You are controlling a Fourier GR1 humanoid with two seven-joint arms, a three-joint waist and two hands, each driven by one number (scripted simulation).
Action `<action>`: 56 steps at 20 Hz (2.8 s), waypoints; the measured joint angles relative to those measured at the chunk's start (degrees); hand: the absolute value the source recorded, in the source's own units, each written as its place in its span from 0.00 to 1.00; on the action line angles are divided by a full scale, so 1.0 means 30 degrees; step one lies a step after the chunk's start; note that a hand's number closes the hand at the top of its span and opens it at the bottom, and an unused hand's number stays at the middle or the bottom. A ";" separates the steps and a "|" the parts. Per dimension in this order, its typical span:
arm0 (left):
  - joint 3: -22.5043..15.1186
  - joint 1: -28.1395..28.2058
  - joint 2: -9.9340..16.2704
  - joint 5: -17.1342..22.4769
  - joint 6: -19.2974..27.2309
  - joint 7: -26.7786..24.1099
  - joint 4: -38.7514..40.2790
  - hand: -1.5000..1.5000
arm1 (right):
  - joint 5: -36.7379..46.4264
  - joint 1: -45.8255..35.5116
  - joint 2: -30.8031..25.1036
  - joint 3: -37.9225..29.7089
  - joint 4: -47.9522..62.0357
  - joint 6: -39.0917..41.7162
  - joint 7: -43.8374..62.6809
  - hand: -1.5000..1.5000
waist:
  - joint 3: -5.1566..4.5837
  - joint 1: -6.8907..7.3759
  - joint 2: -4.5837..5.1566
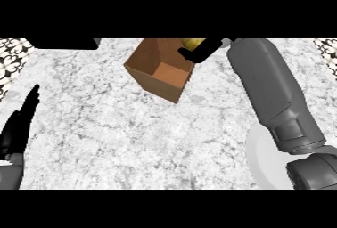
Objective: Pick the squash from the plate and place it in the cardboard box
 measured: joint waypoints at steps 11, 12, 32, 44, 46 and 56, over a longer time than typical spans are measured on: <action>-0.0460 -0.0832 -0.0632 -0.0636 0.0240 0.0155 0.0075 0.50 | -0.0274 -0.3277 0.2316 -0.0634 0.5087 -0.2498 0.1794 1.00 | -0.0013 0.0718 0.0305; -0.0414 -0.0825 -0.0592 -0.0587 0.0150 0.0116 0.0077 0.50 | -0.0261 -0.3425 0.2384 -0.0624 0.5472 -0.2671 0.1846 1.00 | -0.0012 0.0763 0.0317; -0.0738 -0.1950 -0.0901 -0.0888 -0.0190 -0.0182 0.0754 0.50 | -0.2634 -0.3793 0.2617 -0.2018 0.8752 -0.5142 0.1664 0.00 | -0.0004 0.1808 0.0672; -0.0350 -0.1457 -0.0773 -0.0959 0.0015 -0.0223 0.0601 0.50 | -0.6128 -0.3119 0.0518 -0.5409 0.7837 -0.3711 -0.1065 0.00 | 0.0017 0.1115 0.0542; -0.0378 -0.1207 -0.0803 -0.0959 -0.0008 -0.0145 0.0318 0.50 | -0.6479 -0.2887 -0.0264 -0.5784 0.7891 -0.3141 -0.1227 0.00 | 0.0020 0.1075 0.0507; -0.0258 -0.0934 -0.0945 -0.0973 0.0053 -0.0066 0.0050 0.50 | -0.6818 -0.1200 -0.4624 -0.6298 0.8206 -0.0139 -0.2327 0.00 | 0.0037 0.0929 0.0524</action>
